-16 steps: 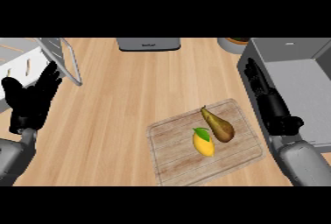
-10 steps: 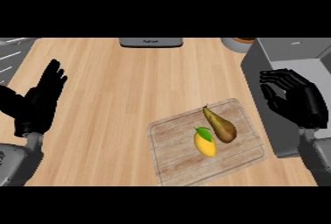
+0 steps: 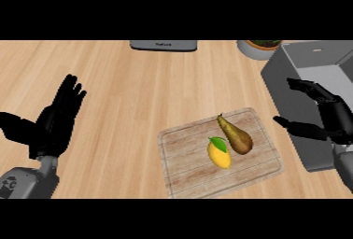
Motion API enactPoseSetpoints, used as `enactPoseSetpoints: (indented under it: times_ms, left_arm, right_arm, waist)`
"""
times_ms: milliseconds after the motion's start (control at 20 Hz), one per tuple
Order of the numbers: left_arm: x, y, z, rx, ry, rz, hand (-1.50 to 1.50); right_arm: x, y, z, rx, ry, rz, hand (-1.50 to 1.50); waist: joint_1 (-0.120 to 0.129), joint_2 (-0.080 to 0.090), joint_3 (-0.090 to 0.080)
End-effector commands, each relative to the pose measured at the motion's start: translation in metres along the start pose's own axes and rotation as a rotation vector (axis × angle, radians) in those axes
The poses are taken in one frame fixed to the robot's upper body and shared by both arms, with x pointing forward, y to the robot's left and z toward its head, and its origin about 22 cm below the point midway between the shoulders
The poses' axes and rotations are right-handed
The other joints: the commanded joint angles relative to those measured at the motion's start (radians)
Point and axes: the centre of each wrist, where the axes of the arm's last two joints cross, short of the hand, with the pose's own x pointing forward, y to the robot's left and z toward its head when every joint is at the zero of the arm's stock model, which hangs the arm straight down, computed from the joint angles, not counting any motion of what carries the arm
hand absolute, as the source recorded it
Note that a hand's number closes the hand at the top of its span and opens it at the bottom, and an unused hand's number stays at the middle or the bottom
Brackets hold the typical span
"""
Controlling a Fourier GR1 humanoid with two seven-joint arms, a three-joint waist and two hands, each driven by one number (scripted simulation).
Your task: Pick the lemon from the cutting board and place it in the cardboard box
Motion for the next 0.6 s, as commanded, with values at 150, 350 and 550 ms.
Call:
enactPoseSetpoints:
  times_ms: [150,350,550]
  left_arm:
    - [-0.003,0.003,0.01,0.003,0.006,0.013,0.0]
    - [-0.002,-0.009,0.007,0.009,0.01,0.02,0.0]
    - [-0.005,-0.003,0.013,0.03,0.007,0.019,0.0]
  right_arm:
    - [0.023,-0.039,-0.01,0.324,0.06,0.298,-1.5]
    - [0.046,-0.055,-0.017,0.603,0.166,0.37,-1.5]
    - [0.08,-0.034,-0.026,0.672,0.211,0.353,-1.5]
  waist:
    - [-0.009,0.013,0.03]
    - [-0.017,0.014,0.03]
    - [-0.025,0.014,0.031]
